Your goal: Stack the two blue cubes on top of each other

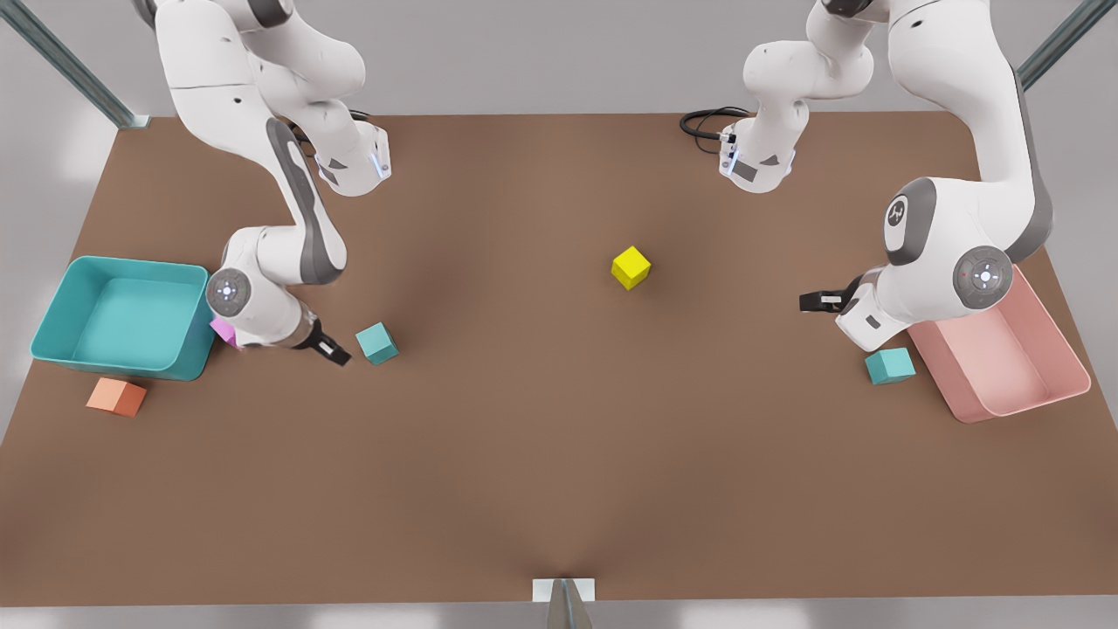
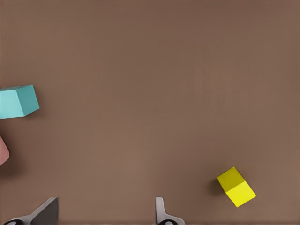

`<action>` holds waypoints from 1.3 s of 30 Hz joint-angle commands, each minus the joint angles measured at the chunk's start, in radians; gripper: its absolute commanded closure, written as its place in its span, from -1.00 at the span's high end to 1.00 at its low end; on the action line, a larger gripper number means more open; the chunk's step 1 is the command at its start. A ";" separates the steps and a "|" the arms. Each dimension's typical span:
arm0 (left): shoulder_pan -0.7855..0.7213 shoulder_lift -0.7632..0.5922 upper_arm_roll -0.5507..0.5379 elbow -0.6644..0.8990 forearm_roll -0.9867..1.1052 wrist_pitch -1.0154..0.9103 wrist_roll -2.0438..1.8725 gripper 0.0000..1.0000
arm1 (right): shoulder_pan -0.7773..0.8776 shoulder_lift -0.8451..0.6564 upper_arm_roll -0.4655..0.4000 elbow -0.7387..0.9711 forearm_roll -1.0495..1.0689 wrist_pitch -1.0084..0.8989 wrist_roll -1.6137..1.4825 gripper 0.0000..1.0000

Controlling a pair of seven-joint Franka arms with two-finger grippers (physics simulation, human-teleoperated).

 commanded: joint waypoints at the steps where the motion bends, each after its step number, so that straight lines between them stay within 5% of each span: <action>1: 0.000 -0.001 0.000 0.001 0.001 0.000 -0.005 1.00 | 0.002 -0.025 0.000 -0.035 0.012 0.076 0.482 1.00; 39: -0.002 -0.001 0.000 0.000 0.002 0.000 -0.005 1.00 | 0.098 0.208 0.008 -0.005 0.124 0.086 0.568 1.00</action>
